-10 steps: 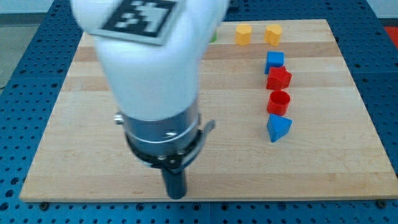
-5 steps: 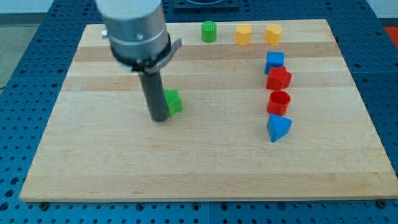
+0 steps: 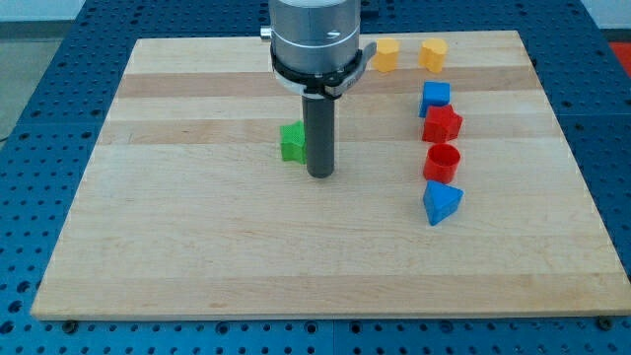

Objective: Slide the green star horizontal to the green circle

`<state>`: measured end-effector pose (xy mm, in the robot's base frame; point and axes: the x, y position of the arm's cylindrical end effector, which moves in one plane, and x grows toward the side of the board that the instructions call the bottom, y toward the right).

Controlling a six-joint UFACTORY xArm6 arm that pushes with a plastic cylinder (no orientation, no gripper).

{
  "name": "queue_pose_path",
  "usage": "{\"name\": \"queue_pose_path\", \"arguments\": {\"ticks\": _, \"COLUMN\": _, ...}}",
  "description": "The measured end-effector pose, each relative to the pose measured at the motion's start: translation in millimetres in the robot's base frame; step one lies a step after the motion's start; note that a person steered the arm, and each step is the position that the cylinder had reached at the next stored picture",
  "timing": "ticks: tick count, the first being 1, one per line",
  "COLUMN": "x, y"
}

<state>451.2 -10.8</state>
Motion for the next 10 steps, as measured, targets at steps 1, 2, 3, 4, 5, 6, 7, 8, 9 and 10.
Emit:
{"name": "queue_pose_path", "arguments": {"ticks": 1, "x": -5.5, "y": 0.0}}
{"name": "queue_pose_path", "arguments": {"ticks": 2, "x": -5.8, "y": 0.0}}
{"name": "queue_pose_path", "arguments": {"ticks": 3, "x": -7.2, "y": -25.1}}
{"name": "queue_pose_path", "arguments": {"ticks": 4, "x": -12.1, "y": -28.6}}
{"name": "queue_pose_path", "arguments": {"ticks": 5, "x": -43.6, "y": -51.7}}
{"name": "queue_pose_path", "arguments": {"ticks": 6, "x": -72.3, "y": -61.5}}
{"name": "queue_pose_path", "arguments": {"ticks": 7, "x": -101.0, "y": -61.5}}
{"name": "queue_pose_path", "arguments": {"ticks": 8, "x": -123.7, "y": -64.9}}
{"name": "queue_pose_path", "arguments": {"ticks": 9, "x": -101.9, "y": -80.0}}
{"name": "queue_pose_path", "arguments": {"ticks": 10, "x": -113.5, "y": -107.1}}
